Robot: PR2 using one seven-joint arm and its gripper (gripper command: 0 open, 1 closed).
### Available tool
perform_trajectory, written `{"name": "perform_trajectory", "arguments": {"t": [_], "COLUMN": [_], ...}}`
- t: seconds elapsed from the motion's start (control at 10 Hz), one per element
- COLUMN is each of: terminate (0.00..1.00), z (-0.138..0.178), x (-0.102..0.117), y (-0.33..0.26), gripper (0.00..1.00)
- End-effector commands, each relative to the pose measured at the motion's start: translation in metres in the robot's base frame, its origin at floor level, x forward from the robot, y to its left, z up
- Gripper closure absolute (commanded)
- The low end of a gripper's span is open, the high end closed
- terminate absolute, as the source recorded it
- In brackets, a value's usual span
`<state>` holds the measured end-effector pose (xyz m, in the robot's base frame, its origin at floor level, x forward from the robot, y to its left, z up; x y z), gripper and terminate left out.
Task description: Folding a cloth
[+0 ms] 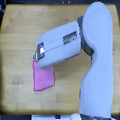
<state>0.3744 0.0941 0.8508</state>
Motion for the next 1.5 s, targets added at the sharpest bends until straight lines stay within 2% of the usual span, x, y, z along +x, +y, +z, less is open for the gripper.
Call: {"name": "perform_trajectory", "arguments": {"t": [0.0,0.3,0.5,0.8,1.2,1.4], "terminate": [0.0,0.0,0.0,0.0,0.0,0.0], "z": [0.051,0.083,0.097,0.101,0.102,0.102], "x": [0.071,0.112,0.123,0.107,0.099,0.098], "y": [-0.051,-0.107,-0.143,-0.192,-0.281,-0.298], "gripper": [0.0,0.0,0.0,0.0,0.0,0.0]}}
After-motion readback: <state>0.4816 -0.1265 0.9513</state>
